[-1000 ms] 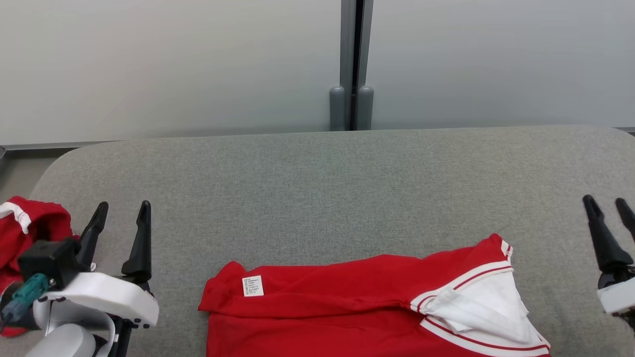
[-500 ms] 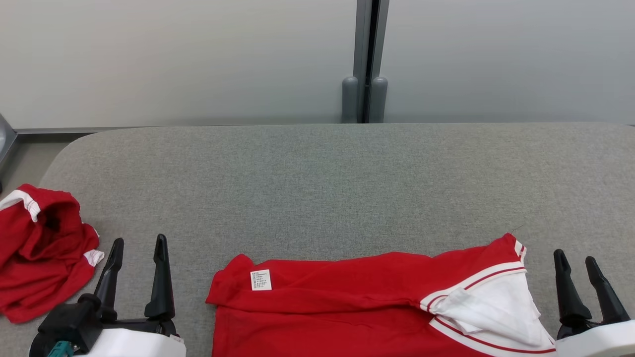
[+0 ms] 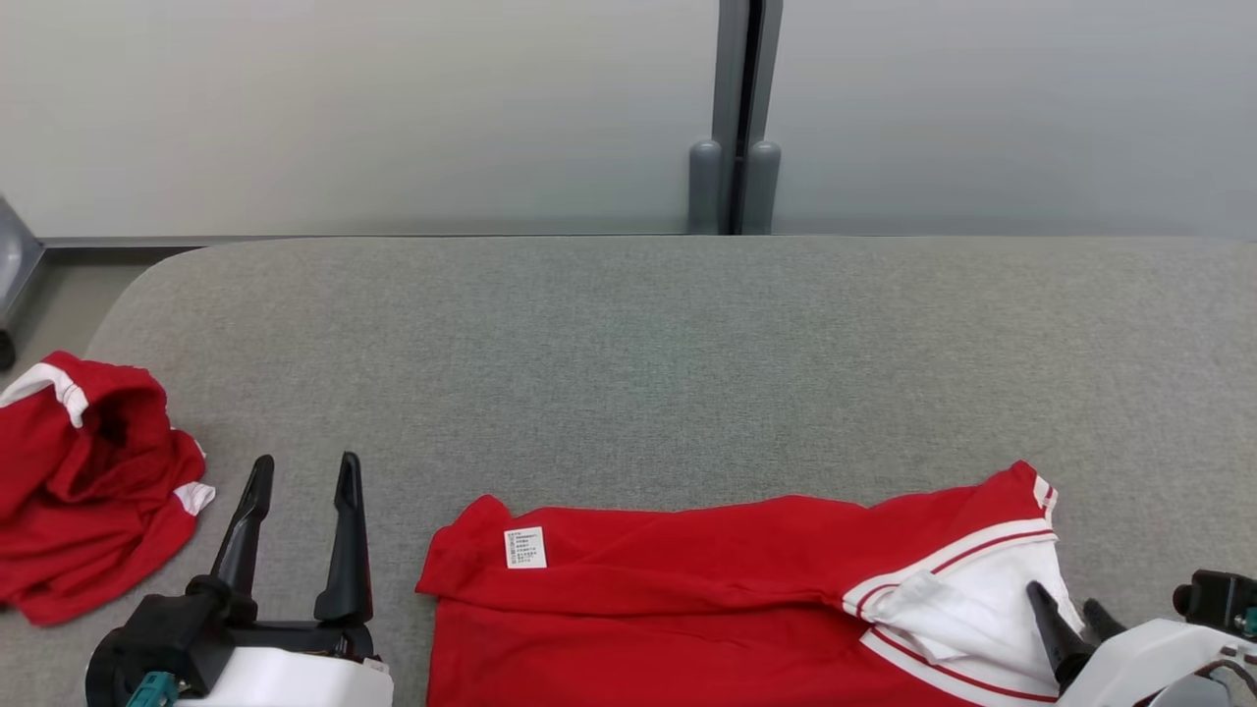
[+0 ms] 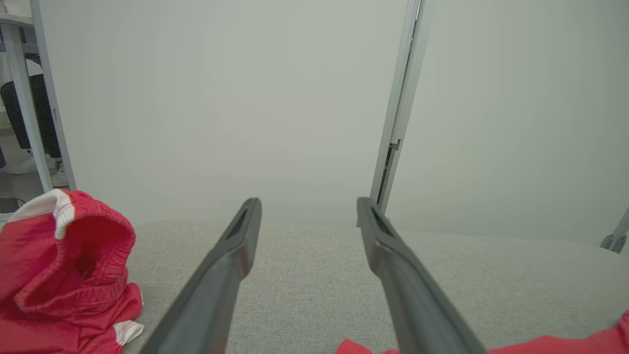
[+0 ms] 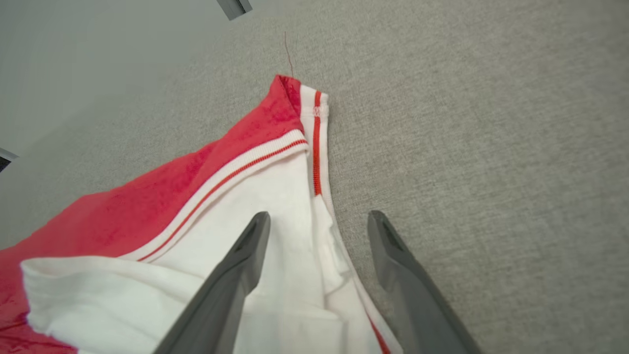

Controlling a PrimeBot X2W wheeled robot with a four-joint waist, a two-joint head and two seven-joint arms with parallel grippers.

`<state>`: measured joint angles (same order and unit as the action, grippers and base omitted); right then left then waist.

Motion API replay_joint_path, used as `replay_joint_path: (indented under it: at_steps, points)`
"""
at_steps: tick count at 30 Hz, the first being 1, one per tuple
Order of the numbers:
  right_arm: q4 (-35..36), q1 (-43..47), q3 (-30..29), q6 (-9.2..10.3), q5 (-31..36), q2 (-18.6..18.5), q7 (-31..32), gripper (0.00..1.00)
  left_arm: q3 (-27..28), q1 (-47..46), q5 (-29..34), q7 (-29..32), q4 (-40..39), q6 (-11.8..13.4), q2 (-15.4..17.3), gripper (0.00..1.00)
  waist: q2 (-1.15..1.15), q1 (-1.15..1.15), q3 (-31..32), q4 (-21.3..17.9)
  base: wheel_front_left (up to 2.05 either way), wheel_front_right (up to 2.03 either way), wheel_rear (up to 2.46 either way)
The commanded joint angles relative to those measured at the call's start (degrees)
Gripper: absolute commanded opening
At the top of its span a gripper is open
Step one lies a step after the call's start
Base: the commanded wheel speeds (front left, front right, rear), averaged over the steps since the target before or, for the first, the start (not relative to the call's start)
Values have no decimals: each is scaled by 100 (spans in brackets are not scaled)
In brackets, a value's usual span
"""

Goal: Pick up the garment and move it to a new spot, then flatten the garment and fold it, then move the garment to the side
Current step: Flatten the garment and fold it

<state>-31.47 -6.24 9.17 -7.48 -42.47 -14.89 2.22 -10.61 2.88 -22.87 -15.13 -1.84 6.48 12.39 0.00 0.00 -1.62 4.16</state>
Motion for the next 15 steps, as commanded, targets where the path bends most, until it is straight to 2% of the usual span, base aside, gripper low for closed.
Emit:
replay_joint_path:
  at_steps: [1, 10, 11, 12, 14, 15]
  points:
    - [-158, -89, -48, -3, -83, 6, 140, 100, 35, -88, 68, 0, 27, -56, -16, 100, 0, 0, -6, 47, 0, 0, 0]
    - [-785, -269, -120, -2, -355, 274, 838, 100, 121, -25, 249, 0, 122, -224, -173, 100, 0, 0, 20, 193, 0, 0, 0]
    - [-788, -284, -109, -3, -389, 306, 887, 97, 123, -13, 275, 0, 135, -242, -189, 100, 0, 0, 26, 207, 0, 0, 0]
    - [-778, -293, -76, -3, -399, 321, 912, 47, 125, -6, 294, 0, 148, -247, -211, 100, 0, 0, 30, 219, 0, 0, 0]
    - [-705, -340, -60, -4, -450, 330, 859, 0, 130, -2, 324, 0, 172, -297, -255, 100, 0, 0, 30, 236, 0, 0, 0]
    - [-630, -366, -29, -4, -467, 321, 821, 0, 134, -1, 333, 0, 187, -300, -280, 100, 0, 0, 30, 241, 0, 0, 0]
